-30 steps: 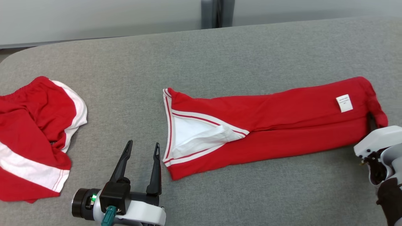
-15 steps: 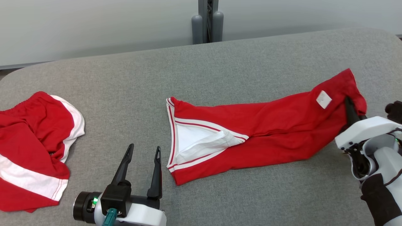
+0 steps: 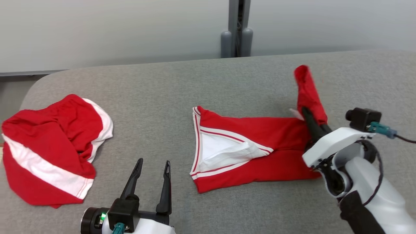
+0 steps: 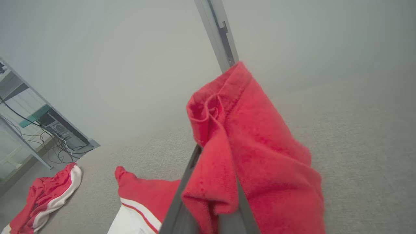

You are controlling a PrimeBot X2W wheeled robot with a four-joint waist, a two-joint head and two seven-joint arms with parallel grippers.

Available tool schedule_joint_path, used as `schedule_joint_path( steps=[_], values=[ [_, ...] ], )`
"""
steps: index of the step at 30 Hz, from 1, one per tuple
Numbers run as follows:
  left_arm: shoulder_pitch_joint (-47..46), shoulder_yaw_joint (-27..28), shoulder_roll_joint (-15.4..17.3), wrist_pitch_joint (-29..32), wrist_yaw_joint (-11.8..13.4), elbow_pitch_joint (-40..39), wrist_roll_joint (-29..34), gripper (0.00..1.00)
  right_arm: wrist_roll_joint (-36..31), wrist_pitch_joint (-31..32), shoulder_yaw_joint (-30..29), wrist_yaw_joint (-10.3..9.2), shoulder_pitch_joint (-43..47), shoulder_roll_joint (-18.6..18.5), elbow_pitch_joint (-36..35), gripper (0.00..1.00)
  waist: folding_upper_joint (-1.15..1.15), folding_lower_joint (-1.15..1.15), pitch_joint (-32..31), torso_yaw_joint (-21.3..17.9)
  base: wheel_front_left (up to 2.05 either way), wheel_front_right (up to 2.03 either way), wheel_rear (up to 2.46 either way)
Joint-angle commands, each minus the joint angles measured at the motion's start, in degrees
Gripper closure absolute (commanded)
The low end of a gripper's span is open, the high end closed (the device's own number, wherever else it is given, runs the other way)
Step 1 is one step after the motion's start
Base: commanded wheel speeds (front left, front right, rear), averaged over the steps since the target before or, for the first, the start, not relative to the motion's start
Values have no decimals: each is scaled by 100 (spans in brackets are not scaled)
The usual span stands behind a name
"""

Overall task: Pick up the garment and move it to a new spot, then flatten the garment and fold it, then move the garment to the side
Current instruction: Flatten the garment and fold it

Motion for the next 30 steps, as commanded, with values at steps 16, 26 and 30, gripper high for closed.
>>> schedule_joint_path(
  steps=[16,26,30],
  values=[
    [148,-124,18,-31,18,59,-58,0,-23,-77,638,-1,163,641,437,100,0,0,-209,1030,0,0,0],
    [199,-154,18,-31,-3,95,-92,0,335,-97,1128,0,260,681,567,100,0,0,-291,1275,0,0,0],
    [177,-186,18,-32,-37,133,-94,0,540,-117,1350,-1,301,679,714,100,0,0,-319,1365,0,0,0]
  ],
)
